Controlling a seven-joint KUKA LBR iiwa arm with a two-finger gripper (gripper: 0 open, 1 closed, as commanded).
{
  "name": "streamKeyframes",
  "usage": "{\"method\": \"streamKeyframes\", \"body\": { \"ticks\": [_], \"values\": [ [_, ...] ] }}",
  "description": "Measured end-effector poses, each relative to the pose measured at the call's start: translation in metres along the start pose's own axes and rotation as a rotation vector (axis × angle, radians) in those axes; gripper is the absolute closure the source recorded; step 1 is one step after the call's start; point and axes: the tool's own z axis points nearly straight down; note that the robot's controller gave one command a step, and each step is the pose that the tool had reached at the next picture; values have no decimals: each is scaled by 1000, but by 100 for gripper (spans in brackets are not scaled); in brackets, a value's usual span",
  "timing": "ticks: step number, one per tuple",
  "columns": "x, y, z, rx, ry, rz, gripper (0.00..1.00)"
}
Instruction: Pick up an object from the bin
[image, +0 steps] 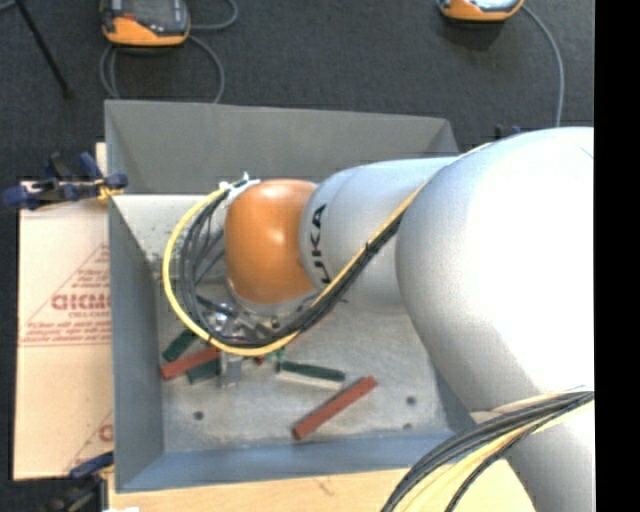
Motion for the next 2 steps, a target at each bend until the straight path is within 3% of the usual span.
{"method": "streamKeyframes", "body": {
  "ticks": [2],
  "values": [
    [0,-1,-9,-2,-3,1,100]
  ]
}}
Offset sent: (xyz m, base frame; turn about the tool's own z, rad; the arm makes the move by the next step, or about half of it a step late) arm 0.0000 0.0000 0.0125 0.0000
